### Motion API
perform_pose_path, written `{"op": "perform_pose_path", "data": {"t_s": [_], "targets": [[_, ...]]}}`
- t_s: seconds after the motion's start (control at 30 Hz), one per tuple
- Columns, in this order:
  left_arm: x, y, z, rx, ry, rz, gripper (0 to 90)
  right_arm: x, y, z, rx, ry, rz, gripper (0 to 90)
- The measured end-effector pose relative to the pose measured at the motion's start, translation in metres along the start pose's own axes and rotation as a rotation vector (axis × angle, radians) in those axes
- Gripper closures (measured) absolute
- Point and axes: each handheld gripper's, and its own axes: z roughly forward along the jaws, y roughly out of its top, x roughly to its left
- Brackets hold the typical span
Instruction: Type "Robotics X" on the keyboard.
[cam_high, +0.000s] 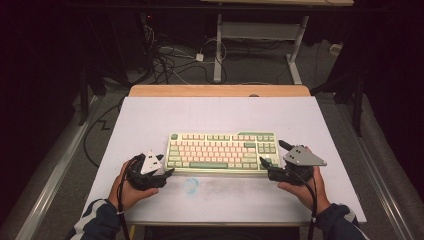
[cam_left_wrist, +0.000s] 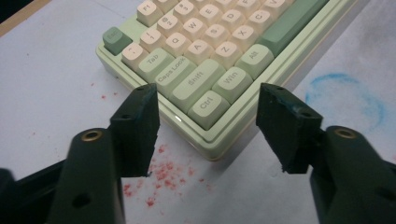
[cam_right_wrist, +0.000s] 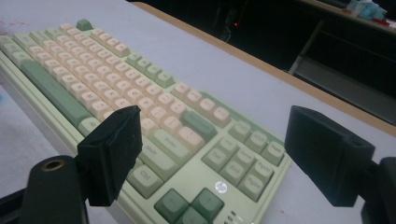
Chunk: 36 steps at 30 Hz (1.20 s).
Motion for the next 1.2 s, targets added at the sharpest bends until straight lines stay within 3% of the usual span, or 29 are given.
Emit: {"op": "perform_pose_path", "data": {"t_s": [0.17,0.3,0.43,0.8,1.2], "targets": [[0.0,0.005,0.001,0.02,-0.016,-0.019,56.5,0.0,-0.009,-0.008,0.008,-0.008,0.001,20.1],[-0.003,0.007,0.002,0.032,-0.045,-0.012,75.5,0.005,-0.016,-0.012,0.021,-0.012,-0.003,20.5],[-0.007,0.01,0.006,0.054,-0.069,-0.016,86.3,0.007,-0.021,-0.017,0.023,-0.009,-0.001,20.7],[-0.016,0.022,0.023,0.09,-0.087,-0.012,87.3,0.015,-0.027,-0.021,0.04,-0.001,-0.01,20.7],[-0.038,0.031,0.057,0.147,-0.135,0.028,87.3,0.017,-0.028,-0.019,0.049,0.005,-0.027,20.9]]}}
